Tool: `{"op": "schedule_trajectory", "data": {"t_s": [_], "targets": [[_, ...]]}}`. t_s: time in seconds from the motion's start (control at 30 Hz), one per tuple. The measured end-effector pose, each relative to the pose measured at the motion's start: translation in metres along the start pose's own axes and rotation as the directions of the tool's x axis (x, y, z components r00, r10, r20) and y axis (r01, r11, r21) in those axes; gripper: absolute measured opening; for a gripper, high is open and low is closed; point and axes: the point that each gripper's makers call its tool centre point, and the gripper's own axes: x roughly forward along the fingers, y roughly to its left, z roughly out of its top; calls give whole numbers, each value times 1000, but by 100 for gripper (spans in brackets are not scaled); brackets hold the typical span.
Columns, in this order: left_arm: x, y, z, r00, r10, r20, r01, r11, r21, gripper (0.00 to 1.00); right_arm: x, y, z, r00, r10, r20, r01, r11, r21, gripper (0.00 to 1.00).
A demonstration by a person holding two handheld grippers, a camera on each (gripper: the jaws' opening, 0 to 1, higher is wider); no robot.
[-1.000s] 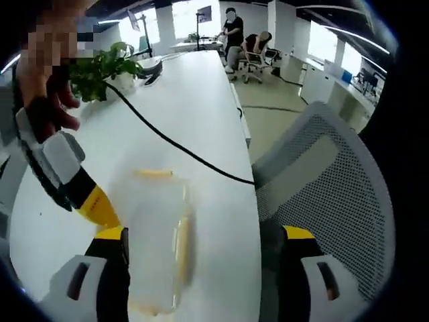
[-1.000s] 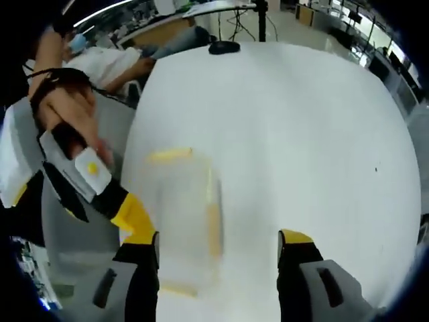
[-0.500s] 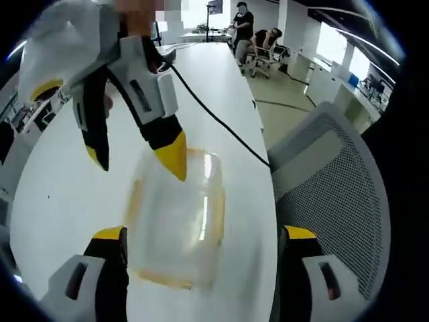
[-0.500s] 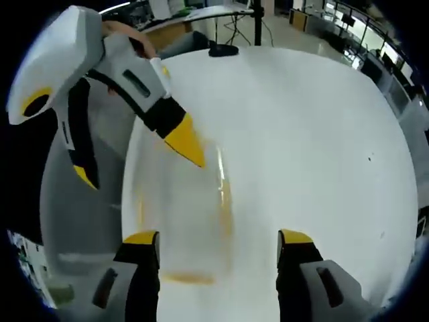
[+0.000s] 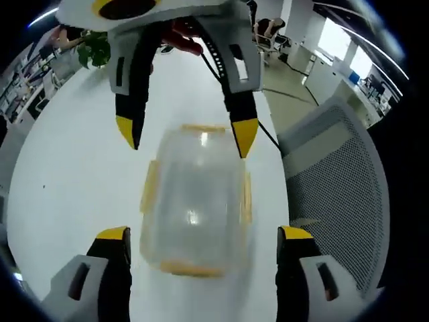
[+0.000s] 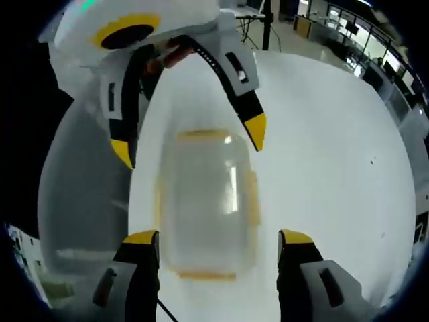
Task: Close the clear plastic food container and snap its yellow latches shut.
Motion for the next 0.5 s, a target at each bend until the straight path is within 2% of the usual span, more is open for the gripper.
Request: {"op": "schedule_trajectory", "data": {"t_s": [0.1,0.17,0.5], "targets": [[0,2,2,1000,-18,2,18,1000,-2,88,2,5,-9,999,-2,-37,1,1000,-29,71],[3,4,0,1000,-21,-20,21,1000,8,88,2,5,-12,999,-14,-49,13,999,-37,71],[12,6,-5,998,-5,-65,8,999,49,88,8,10,-13,1000,-10,-27,9,1000,-23,73]]}}
